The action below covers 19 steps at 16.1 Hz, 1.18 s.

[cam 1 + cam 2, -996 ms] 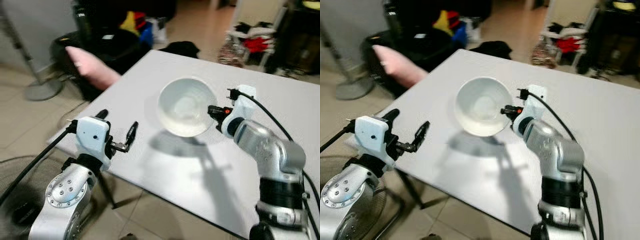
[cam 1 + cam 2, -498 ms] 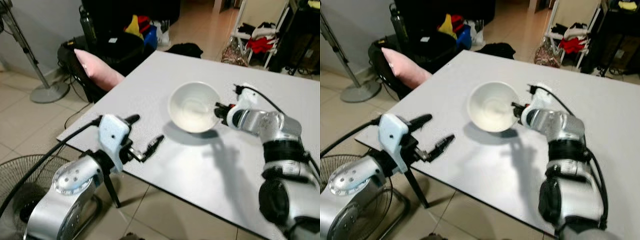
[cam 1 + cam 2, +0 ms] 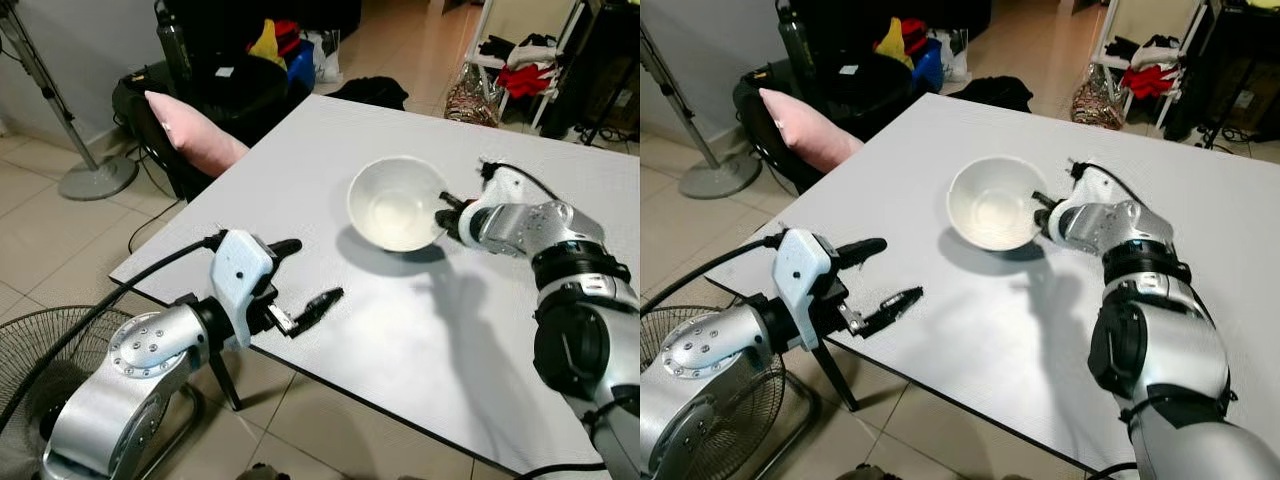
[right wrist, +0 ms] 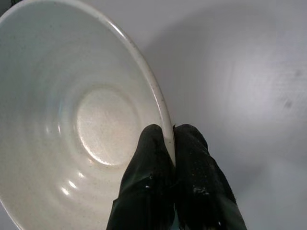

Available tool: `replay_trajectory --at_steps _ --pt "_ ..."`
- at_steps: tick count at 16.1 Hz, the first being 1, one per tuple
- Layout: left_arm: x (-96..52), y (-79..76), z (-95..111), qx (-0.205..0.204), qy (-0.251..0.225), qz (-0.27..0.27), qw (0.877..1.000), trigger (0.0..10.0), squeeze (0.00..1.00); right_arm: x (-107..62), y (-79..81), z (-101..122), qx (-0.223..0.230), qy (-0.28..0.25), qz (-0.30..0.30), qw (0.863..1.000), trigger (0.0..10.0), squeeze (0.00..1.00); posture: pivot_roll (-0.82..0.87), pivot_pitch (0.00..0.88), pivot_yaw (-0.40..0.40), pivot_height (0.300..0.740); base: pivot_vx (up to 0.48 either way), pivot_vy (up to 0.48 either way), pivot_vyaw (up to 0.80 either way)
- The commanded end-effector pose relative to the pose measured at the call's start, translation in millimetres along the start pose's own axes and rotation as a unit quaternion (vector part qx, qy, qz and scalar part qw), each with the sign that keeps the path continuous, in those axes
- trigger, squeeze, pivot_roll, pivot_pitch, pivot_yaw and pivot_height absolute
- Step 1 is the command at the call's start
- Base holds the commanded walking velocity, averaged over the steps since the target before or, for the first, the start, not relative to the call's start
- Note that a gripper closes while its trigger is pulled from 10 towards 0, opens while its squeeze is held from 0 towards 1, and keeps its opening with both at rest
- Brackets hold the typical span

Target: Setting the table

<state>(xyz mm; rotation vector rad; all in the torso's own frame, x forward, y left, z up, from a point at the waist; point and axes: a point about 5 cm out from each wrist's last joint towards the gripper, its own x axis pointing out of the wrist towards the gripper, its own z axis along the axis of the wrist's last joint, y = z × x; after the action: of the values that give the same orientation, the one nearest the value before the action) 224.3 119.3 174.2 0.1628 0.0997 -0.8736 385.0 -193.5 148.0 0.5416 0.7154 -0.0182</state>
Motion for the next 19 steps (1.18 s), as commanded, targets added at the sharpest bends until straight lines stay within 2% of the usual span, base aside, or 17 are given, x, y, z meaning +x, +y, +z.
replay_trajectory --at_steps 1,4,10,11,12,13,14,15,19 --pt "0.1 0.0 -0.1 0.001 0.007 -0.006 1.0 10.0 0.0 -4.7 9.9 14.4 0.007 -0.026 0.019 0.999 10.0 0.0 -0.08 0.0 0.048 0.74 0.0 0.0 0.0" --pt "-2.4 -5.3 -2.1 -0.005 0.016 -0.02 1.0 10.0 0.0 -1.5 8.1 10.3 0.005 -0.017 0.004 1.0 10.0 0.0 -0.08 0.0 0.045 0.74 0.0 0.0 0.0" --pt "-1.5 -10.9 -2.4 -0.013 0.017 -0.038 0.999 10.0 0.0 -2.6 2.8 7.8 0.028 0.007 0.002 1.0 10.0 0.0 -0.09 0.0 0.031 0.74 0.0 0.0 0.0" --pt "-1.5 -11.7 -2.8 -0.014 0.018 -0.039 0.999 10.0 0.0 -2.8 2.1 7.2 0.036 0.011 0.004 0.999 10.0 0.12 -0.09 0.0 0.03 0.74 0.0 0.0 0.0" --pt "-1.6 -12.4 -2.9 -0.014 0.018 -0.04 0.999 10.0 0.0 -2.8 1.6 6.9 0.037 0.012 0.004 0.999 10.0 0.33 -0.09 0.0 0.03 0.74 0.0 0.0 0.0" --pt "-1.5 -12.8 -3.0 -0.015 0.018 -0.04 0.999 10.0 0.0 -2.8 1.3 6.9 0.038 0.013 0.004 0.999 10.0 0.84 -0.09 0.0 0.029 0.74 0.0 0.0 0.0" --pt "-1.3 -12.9 -3.1 -0.014 0.018 -0.04 0.999 10.0 0.0 -2.7 1.7 6.1 0.046 0.015 0.008 0.999 10.0 0.95 -0.09 0.0 0.028 0.74 0.0 0.0 0.0" --pt "-0.9 -12.8 -3.1 -0.013 0.018 -0.04 0.999 10.0 0.0 -2.4 2.3 5.1 0.052 0.018 0.013 0.998 10.0 1.0 -0.09 0.0 0.027 0.74 0.0 0.0 0.0" --pt "-1.8 -10.8 -2.8 -0.009 0.017 -0.035 0.999 10.0 0.0 -3.4 1.4 7.5 0.061 0.013 0.015 0.998 10.0 1.0 -0.09 0.0 0.027 0.74 0.0 0.0 0.0"
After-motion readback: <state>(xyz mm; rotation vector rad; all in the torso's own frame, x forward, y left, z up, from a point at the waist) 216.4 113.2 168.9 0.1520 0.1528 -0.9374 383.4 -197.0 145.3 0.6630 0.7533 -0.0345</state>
